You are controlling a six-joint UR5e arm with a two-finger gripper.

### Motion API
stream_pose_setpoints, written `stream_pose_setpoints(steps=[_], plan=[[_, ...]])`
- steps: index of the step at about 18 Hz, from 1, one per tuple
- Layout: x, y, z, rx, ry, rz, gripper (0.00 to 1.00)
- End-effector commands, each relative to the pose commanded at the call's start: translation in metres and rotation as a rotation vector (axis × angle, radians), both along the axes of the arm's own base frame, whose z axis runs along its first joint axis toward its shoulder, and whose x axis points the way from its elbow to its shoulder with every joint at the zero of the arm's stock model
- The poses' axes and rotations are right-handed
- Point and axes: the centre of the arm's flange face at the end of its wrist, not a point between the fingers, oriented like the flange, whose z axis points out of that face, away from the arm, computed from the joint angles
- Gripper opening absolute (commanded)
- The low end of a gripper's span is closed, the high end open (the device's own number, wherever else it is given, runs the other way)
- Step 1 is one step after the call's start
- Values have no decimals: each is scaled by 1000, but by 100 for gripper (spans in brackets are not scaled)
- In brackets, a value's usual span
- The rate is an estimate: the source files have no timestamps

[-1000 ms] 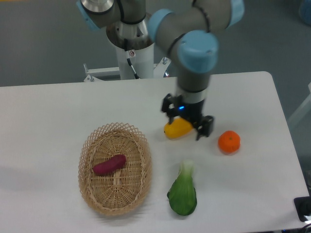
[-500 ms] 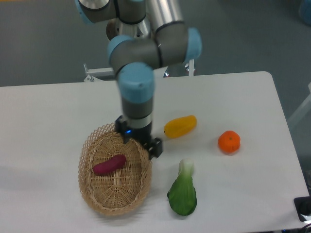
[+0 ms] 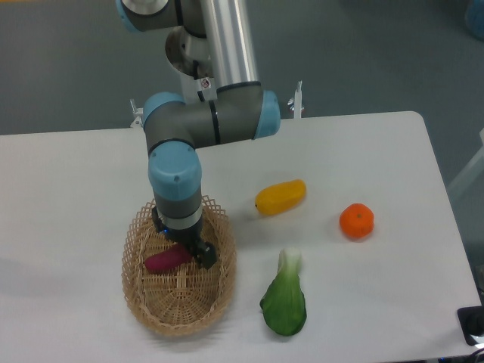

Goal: Pick up the sweet potato from the basket
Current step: 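Lower the gripper and close it on the purple sweet potato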

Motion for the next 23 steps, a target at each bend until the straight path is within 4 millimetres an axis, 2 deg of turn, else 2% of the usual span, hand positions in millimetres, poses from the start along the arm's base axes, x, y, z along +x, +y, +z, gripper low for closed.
stream_pose_setpoints(steps=[3,5,12,13,15,18,20,23], plan=[[4,-2,-6,-19,5,-15,100],[14,1,-17,-52,29,-37,100],[16,3,-33,-65,41,2,100],[17,3,-33,-64,43,1,94],[17,4,-31,-61,45,-1,69],[16,5,-28,-54,50,-5,40],[16,5,-25,-50,52,-6,31],[17,4,-19,-43,57,-8,26]])
